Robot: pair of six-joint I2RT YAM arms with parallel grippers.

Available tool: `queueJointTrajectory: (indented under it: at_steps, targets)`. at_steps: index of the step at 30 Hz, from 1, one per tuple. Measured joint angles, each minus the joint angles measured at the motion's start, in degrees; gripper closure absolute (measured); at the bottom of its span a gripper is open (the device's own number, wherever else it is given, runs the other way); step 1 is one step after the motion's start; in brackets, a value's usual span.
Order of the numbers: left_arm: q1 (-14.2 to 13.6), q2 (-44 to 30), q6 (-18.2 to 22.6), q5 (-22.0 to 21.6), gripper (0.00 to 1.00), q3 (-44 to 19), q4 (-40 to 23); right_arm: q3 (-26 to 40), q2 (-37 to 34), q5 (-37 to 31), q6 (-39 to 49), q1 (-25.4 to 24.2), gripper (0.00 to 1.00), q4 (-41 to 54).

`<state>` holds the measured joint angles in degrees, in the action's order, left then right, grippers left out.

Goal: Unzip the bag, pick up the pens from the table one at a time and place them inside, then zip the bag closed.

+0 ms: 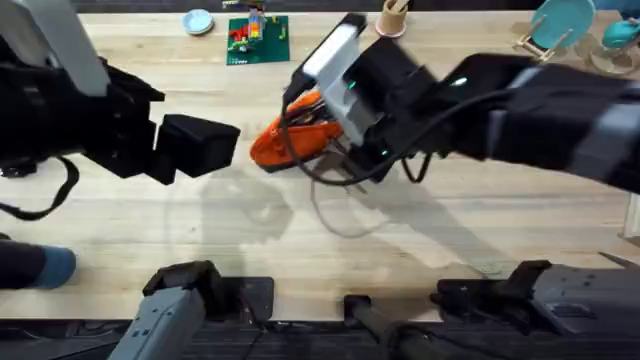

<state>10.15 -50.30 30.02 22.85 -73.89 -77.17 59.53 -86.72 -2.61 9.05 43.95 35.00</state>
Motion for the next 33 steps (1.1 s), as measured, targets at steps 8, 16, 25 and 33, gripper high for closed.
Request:
queueJointTrajectory:
  at_steps: [8, 16, 25, 33]
  targets:
    - [0.0, 0.0, 0.0, 0.0, 0.007, 0.0, 0.0, 0.0, 6.4, 0.0, 7.8, -6.0, 0.969, -2.8]
    - [0.0, 0.0, 0.0, 0.0, 0.006, 0.0, 0.0, 0.0, 10.2, -0.2, 13.9, -11.7, 0.969, -11.3]
    - [0.0, 0.0, 0.0, 0.0, 0.006, 0.0, 0.0, 0.0, 10.2, -0.3, 22.6, -12.9, 0.969, -21.6]
    - [0.0, 0.0, 0.0, 0.0, 0.006, 0.0, 0.0, 0.0, 10.2, 13.6, 24.4, -18.9, 0.969, -24.9]
